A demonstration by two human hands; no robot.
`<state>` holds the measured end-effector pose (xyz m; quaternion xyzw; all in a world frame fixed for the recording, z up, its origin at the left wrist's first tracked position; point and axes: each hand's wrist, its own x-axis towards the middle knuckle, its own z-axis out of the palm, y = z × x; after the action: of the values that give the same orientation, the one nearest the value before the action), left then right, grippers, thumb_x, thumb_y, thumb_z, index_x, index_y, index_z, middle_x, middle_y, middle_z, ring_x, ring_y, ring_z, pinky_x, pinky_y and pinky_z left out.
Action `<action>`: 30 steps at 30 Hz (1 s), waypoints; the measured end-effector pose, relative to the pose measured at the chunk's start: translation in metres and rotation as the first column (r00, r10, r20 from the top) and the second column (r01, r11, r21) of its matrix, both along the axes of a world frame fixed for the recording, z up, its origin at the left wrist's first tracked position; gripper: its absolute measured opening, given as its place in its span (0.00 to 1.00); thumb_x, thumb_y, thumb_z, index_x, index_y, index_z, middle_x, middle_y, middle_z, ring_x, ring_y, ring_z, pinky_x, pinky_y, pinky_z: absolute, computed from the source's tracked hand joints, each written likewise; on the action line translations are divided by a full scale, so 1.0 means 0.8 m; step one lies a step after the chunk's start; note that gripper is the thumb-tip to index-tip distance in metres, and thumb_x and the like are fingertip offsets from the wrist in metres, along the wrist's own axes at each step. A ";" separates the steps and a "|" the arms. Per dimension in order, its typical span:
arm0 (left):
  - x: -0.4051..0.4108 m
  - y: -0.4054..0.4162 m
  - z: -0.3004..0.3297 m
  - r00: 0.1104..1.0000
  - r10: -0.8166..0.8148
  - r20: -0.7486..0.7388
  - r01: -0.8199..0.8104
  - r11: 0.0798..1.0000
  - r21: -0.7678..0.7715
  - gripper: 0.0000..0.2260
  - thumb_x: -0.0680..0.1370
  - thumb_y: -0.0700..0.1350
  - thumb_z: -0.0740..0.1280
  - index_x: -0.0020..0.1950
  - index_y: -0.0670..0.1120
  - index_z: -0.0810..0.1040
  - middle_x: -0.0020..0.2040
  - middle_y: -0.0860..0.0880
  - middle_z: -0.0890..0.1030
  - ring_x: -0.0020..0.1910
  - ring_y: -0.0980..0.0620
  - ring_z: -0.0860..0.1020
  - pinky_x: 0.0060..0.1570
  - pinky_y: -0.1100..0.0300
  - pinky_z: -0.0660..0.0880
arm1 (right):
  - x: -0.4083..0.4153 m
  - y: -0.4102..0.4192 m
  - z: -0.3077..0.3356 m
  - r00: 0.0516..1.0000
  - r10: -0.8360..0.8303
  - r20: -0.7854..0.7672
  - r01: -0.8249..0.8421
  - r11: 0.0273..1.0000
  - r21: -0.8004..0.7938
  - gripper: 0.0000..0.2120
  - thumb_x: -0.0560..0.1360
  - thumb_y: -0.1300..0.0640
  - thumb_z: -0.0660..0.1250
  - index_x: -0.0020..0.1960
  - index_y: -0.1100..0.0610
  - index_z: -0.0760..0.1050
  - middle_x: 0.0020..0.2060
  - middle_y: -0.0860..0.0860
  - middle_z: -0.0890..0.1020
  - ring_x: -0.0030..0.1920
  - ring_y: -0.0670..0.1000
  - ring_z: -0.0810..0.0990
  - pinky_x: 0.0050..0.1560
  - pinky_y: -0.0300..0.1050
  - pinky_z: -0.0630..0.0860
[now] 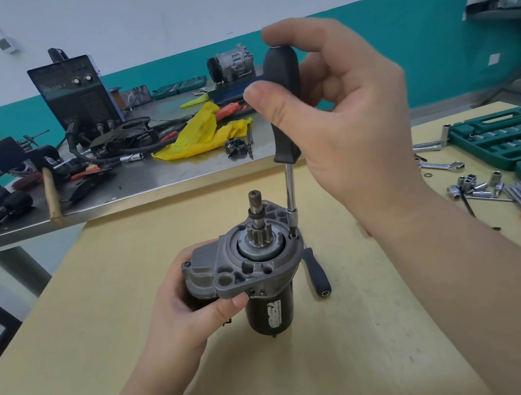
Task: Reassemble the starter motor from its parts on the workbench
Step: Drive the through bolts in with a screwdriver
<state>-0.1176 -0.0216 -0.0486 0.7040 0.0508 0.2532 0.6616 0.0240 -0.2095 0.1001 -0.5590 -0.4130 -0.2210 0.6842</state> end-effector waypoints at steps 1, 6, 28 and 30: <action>0.000 0.000 0.000 1.000 0.001 0.002 -0.001 1.000 -0.002 0.36 0.65 0.57 0.87 0.69 0.52 0.80 0.63 0.42 0.86 0.60 0.42 0.85 0.46 0.55 0.83 | 0.000 0.001 -0.001 1.000 0.010 -0.007 -0.010 1.000 0.013 0.13 0.79 0.57 0.76 0.62 0.51 0.80 0.42 0.50 0.83 0.39 0.45 0.80 0.44 0.46 0.83; -0.001 0.001 -0.001 1.000 -0.005 0.013 0.005 1.000 -0.001 0.36 0.65 0.57 0.87 0.70 0.50 0.79 0.63 0.41 0.85 0.62 0.38 0.84 0.51 0.49 0.84 | 0.002 -0.002 -0.001 0.974 0.211 -0.084 -0.211 0.977 0.013 0.11 0.85 0.61 0.64 0.66 0.55 0.79 0.52 0.52 0.86 0.52 0.56 0.86 0.52 0.59 0.86; 0.001 -0.003 0.001 1.000 -0.018 0.014 0.018 1.000 0.007 0.32 0.65 0.59 0.87 0.65 0.51 0.82 0.52 0.47 0.86 0.43 0.52 0.82 0.36 0.61 0.77 | -0.002 -0.001 0.001 0.995 -0.087 0.042 0.084 0.994 0.065 0.12 0.77 0.59 0.78 0.54 0.51 0.75 0.37 0.48 0.81 0.35 0.49 0.79 0.38 0.38 0.78; 0.000 -0.002 0.000 1.000 -0.013 0.011 0.013 1.000 0.006 0.32 0.65 0.59 0.87 0.64 0.51 0.82 0.51 0.46 0.86 0.43 0.52 0.81 0.36 0.59 0.77 | -0.002 -0.001 0.001 0.992 -0.114 0.058 0.110 0.991 0.074 0.12 0.77 0.58 0.78 0.54 0.52 0.75 0.38 0.48 0.81 0.36 0.50 0.79 0.37 0.38 0.78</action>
<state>-0.1173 -0.0232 -0.0482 0.7050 0.0417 0.2529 0.6613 0.0228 -0.2106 0.1009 -0.5499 -0.3940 -0.2908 0.6766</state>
